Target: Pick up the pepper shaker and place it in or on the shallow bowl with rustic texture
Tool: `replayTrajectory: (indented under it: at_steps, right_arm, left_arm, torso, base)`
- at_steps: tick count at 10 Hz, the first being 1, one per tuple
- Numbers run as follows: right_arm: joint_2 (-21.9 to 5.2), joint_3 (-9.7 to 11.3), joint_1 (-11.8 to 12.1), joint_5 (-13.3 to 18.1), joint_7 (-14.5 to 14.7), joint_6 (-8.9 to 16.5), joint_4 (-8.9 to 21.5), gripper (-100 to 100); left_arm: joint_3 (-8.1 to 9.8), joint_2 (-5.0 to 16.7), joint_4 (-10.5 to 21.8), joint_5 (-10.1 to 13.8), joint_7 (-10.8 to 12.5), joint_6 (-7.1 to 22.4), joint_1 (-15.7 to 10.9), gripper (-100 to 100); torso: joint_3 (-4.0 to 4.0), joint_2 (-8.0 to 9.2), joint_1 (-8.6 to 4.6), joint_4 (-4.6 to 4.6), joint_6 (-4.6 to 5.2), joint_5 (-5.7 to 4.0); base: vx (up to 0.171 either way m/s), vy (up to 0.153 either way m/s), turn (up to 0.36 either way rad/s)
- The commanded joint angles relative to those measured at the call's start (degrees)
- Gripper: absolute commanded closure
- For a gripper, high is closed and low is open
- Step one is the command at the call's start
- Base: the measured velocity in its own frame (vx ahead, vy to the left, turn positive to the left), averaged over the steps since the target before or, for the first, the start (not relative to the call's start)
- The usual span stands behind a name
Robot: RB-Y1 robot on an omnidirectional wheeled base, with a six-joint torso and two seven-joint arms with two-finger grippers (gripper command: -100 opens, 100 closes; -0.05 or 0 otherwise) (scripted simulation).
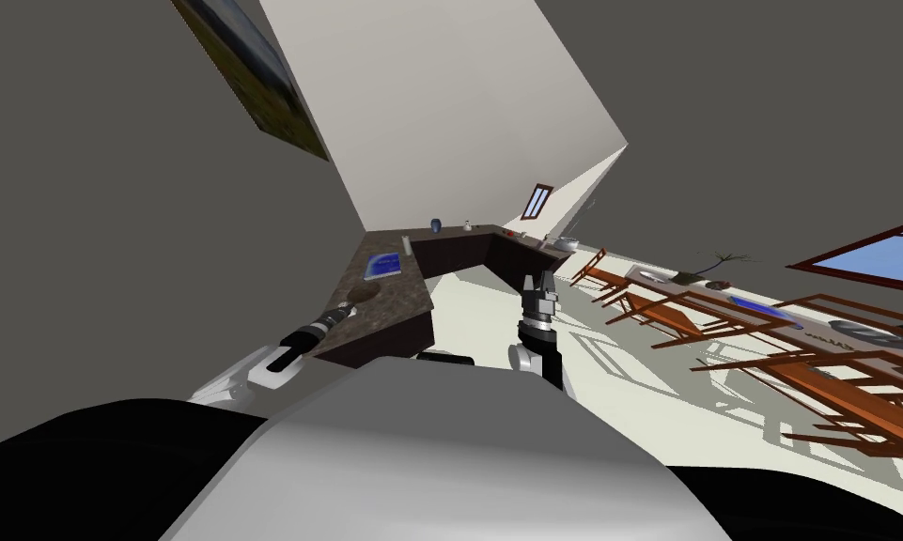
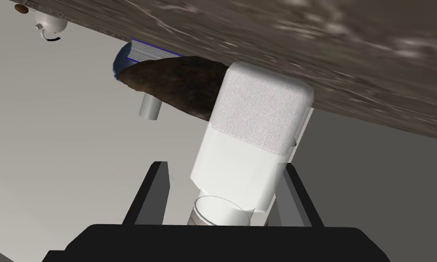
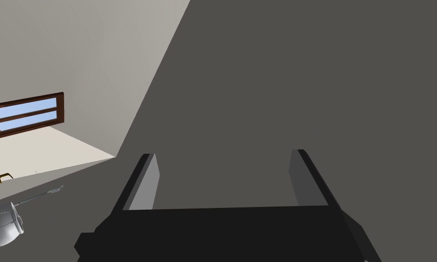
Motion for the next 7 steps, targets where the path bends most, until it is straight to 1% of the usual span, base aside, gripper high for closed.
replayTrajectory:
  at_steps: [1, 4, 5, 6, 7]
  right_arm:
    - [0.0, 0.0, 0.0, 0.0, 0.0, 0.0, 0.0, 0]
    - [0.0, 0.0, 0.0, 0.0, 0.0, 0.0, 0.0, 0]
    - [0.0, 0.0, 0.0, 0.0, 0.0, 0.0, 0.0, 0]
    - [0.0, 0.0, 0.0, 0.0, 0.0, 0.0, 0.0, 0]
    - [0.0, 0.0, 0.0, 0.0, 0.0, 0.0, 0.0, 0]
  left_arm:
    - [0.0, 0.0, 0.0, 0.0, 0.0, 0.0, 0.0, 100]
    - [0.0, 0.05, -0.05, -0.07, -0.13, -0.01, -0.03, 100]
    - [0.0, 0.05, -0.05, -0.07, -0.13, 0.0, -0.02, 0]
    - [-0.25, -0.36, -1.79, -0.2, 0.01, 0.96, 0.64, 100]
    - [-0.37, -0.61, -2.84, -0.33, -0.01, 1.57, 1.05, 100]
  torso:
    - [0.0, 0.0, 0.0, 0.0, 0.0, 0.0]
    - [0.0, 0.01, 0.12, -0.01, -0.03, 0.08]
    - [0.01, 0.02, 0.13, 0.0, -0.03, 0.08]
    - [0.01, 0.02, 0.13, 0.0, -0.03, 0.08]
    - [0.03, 0.06, 0.18, 0.01, -0.05, 0.09]
  base:
    - [0.0, 0.0, 0.0]
    - [0.0, 0.0, 0.0]
    - [0.0, 0.0, 0.0]
    - [-0.011, 0.019, 0.024]
    - [-0.022, 0.036, 0.022]
